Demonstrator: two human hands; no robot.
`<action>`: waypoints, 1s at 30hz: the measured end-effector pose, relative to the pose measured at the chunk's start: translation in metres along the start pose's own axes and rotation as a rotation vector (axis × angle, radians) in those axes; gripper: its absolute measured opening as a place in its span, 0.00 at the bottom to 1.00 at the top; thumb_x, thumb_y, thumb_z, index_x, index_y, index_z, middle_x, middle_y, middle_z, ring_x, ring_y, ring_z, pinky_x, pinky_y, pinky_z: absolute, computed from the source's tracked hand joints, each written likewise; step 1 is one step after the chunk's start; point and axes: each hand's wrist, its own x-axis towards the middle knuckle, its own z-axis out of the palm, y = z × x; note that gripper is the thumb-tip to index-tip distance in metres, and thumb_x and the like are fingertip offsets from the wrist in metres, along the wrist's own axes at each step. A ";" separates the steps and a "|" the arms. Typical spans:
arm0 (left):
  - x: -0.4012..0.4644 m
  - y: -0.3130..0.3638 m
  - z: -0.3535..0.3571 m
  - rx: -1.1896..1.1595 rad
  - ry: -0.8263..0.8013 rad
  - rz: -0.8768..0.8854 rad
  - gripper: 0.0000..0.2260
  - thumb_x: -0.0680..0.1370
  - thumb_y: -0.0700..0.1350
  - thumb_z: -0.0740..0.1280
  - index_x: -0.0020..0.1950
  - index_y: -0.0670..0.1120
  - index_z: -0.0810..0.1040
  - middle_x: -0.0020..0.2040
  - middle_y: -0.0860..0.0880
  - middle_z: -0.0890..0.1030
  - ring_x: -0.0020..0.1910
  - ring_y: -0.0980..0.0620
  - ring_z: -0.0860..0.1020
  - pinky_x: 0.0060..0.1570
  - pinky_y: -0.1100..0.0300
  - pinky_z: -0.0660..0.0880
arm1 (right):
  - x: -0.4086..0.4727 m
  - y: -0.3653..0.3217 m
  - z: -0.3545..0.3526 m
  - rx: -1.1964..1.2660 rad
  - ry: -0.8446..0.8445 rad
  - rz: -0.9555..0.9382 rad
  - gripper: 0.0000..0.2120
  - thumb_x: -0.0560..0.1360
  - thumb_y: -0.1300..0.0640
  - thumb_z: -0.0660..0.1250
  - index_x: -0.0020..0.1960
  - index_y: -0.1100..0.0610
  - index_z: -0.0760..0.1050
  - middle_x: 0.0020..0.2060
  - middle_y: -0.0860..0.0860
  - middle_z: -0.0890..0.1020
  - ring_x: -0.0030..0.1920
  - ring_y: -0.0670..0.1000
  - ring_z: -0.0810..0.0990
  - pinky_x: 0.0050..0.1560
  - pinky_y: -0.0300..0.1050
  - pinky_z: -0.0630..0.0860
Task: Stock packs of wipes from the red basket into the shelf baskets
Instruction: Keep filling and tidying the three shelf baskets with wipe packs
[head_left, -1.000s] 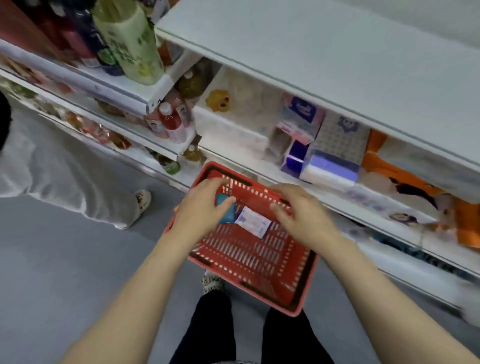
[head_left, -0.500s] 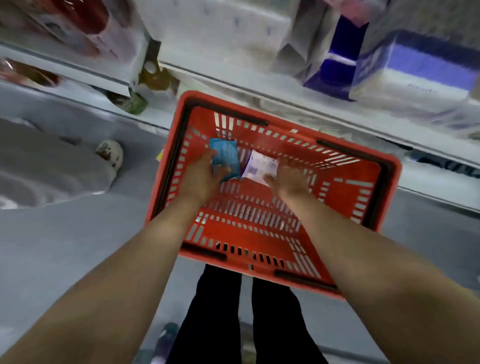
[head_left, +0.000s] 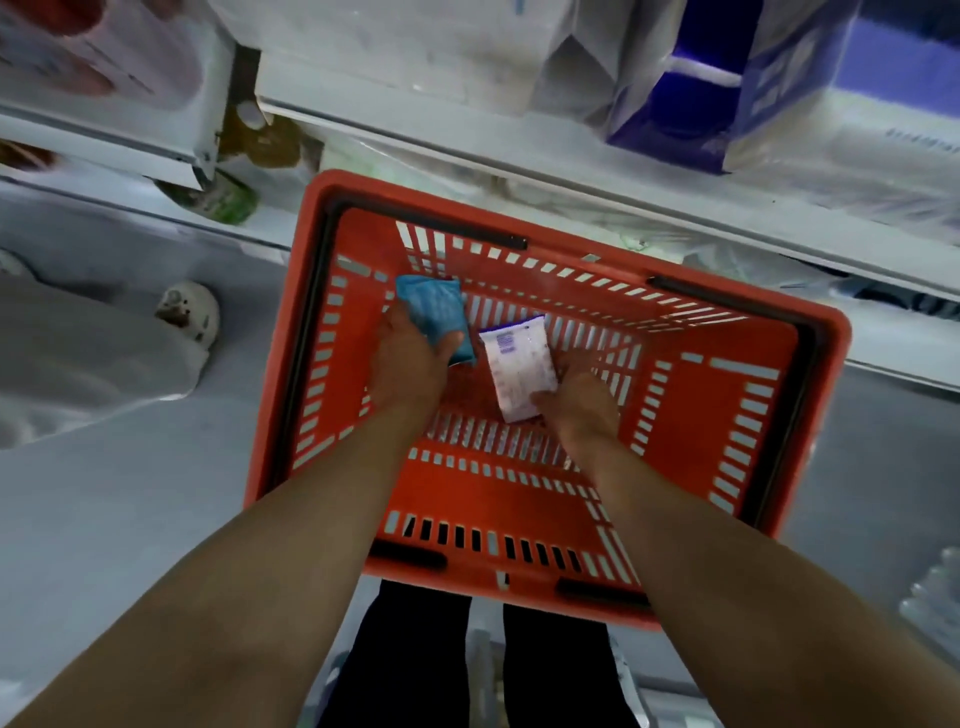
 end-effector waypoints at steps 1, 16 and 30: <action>0.000 0.000 0.003 0.021 0.032 0.005 0.31 0.73 0.52 0.75 0.71 0.43 0.66 0.66 0.41 0.75 0.64 0.41 0.75 0.61 0.46 0.74 | -0.002 0.003 0.000 0.037 -0.012 0.016 0.17 0.77 0.54 0.70 0.62 0.51 0.69 0.58 0.52 0.81 0.56 0.54 0.82 0.52 0.49 0.80; 0.003 -0.013 0.010 -0.247 -0.094 -0.227 0.15 0.73 0.38 0.75 0.60 0.41 0.79 0.54 0.48 0.83 0.52 0.48 0.81 0.52 0.56 0.78 | 0.002 -0.015 0.042 0.645 0.026 0.543 0.25 0.68 0.53 0.78 0.59 0.58 0.71 0.50 0.53 0.81 0.49 0.53 0.82 0.55 0.52 0.81; -0.078 0.006 -0.046 -0.615 -0.135 -0.170 0.05 0.79 0.44 0.69 0.45 0.49 0.74 0.54 0.39 0.82 0.52 0.40 0.82 0.56 0.43 0.79 | -0.074 -0.002 -0.042 1.182 0.098 0.244 0.15 0.74 0.71 0.70 0.41 0.54 0.70 0.50 0.63 0.82 0.55 0.62 0.83 0.58 0.62 0.78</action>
